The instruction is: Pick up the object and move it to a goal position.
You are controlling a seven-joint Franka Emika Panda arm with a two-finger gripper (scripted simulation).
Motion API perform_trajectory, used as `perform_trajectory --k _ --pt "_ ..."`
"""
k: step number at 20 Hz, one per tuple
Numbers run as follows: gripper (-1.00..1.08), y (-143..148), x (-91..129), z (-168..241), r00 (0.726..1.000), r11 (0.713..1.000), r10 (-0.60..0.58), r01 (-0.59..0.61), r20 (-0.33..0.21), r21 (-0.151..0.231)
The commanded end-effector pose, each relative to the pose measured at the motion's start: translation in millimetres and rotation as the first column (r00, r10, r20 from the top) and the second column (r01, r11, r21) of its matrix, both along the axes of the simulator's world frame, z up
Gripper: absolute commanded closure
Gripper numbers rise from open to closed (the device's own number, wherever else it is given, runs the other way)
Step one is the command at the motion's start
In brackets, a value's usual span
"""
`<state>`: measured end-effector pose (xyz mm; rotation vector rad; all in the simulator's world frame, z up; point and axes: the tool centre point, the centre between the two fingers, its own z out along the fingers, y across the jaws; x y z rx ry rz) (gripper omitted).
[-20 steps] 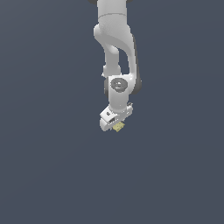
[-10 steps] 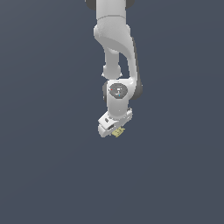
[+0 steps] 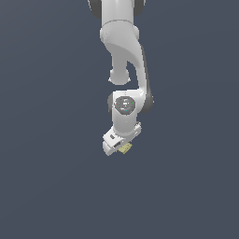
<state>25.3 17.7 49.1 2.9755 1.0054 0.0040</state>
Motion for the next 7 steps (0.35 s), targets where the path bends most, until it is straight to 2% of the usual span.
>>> perform_trajectory --k 1,7 --pt "1.08 -0.6 6.3 0.4 1.000 1.000 0.001 -0.001 -0.001 0.000" --pt "1.08 -1.2 11.7 0.8 1.000 1.000 0.001 -0.001 -0.002 0.000"
